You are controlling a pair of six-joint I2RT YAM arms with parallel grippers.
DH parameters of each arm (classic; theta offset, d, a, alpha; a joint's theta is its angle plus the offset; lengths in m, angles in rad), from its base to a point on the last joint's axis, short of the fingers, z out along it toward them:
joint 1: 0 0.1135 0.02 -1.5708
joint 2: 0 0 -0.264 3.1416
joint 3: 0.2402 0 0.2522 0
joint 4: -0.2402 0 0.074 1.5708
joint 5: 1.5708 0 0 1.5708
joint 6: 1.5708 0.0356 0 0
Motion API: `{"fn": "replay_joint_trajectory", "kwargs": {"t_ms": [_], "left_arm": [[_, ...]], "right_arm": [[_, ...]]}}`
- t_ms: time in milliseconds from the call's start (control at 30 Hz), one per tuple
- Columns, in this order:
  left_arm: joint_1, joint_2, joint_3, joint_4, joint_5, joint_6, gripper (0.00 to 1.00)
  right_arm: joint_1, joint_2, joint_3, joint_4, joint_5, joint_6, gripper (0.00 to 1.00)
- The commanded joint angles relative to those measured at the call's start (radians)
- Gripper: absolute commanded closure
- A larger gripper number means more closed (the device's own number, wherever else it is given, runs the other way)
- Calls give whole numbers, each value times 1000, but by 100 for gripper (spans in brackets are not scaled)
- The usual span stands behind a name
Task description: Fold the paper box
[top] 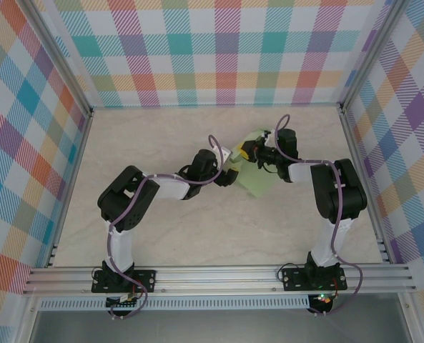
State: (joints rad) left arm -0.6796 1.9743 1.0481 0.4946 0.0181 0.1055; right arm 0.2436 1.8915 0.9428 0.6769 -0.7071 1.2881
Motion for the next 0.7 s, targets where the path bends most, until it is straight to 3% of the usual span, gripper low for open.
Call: {"fn": "replay_joint_trajectory", "kwargs": {"t_ms": [0, 133, 300, 467, 667], "left_arm": [[-6, 16, 44, -5, -39, 5, 20], [-7, 25, 55, 3, -68, -4, 22], [-10, 15, 20, 68, 8, -1, 20], [-10, -6, -34, 127, 4, -1, 19], [-11, -10, -39, 125, -2, 13, 19]], "right_arm": [[10, -7, -28, 54, -7, 7, 94], [13, -10, -43, 57, 13, 13, 94], [20, -7, -71, 68, 66, 48, 94], [29, -6, -71, 76, 100, 62, 94], [37, 46, -86, 213, 111, 124, 89]]}}
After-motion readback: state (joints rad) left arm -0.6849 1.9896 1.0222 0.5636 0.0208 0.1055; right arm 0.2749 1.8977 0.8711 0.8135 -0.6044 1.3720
